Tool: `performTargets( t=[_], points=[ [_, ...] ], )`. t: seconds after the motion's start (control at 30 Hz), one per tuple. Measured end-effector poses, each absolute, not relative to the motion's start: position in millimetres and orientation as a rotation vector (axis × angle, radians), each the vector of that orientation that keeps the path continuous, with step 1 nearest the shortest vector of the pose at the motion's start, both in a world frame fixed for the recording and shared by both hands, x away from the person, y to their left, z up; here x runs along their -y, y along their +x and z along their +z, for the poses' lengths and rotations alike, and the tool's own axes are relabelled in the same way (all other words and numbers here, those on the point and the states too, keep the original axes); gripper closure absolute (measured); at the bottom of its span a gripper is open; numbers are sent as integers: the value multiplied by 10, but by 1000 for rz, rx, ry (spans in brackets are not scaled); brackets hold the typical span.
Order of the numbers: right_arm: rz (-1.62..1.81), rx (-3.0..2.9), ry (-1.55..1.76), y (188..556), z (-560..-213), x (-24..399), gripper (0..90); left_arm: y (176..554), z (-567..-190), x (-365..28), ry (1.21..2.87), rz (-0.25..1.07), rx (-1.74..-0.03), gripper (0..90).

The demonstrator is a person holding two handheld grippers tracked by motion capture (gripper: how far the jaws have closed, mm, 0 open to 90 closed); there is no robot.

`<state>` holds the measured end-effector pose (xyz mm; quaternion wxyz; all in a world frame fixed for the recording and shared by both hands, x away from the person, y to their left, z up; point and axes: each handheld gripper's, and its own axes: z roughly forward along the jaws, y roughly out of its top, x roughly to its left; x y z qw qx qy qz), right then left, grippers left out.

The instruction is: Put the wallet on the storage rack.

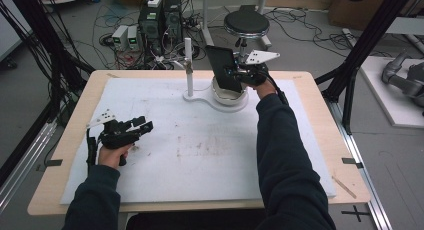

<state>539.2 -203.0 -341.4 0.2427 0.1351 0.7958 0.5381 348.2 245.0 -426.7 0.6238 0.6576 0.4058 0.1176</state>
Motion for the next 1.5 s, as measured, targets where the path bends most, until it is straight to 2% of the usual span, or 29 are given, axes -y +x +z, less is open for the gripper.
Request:
performTargets(
  t=[0.27,0.6,0.77,0.97,1.1,1.5],
  points=[
    [1457,-2235,422,5384,-3521,2150,749,3482,-4267,-2469,1504,266,-934,452],
    [1233,-2377,330,5227,-3500,2121,748,3459,-4238,-2483,1491,260,-925,452],
    [1287,-2327,391,5173,-3579,2173,740,3458,-4233,-2498,1482,268,-926,452],
    [1305,-2334,428,5123,-3620,2138,690,3466,-4225,-2491,1478,267,-924,453],
    [1355,-2271,445,5085,-3544,2075,616,3468,-4214,-2488,1470,266,-921,452],
    [1357,-2282,332,5014,-3419,2039,738,3475,-4219,-2481,1472,254,-917,452]
  ],
)
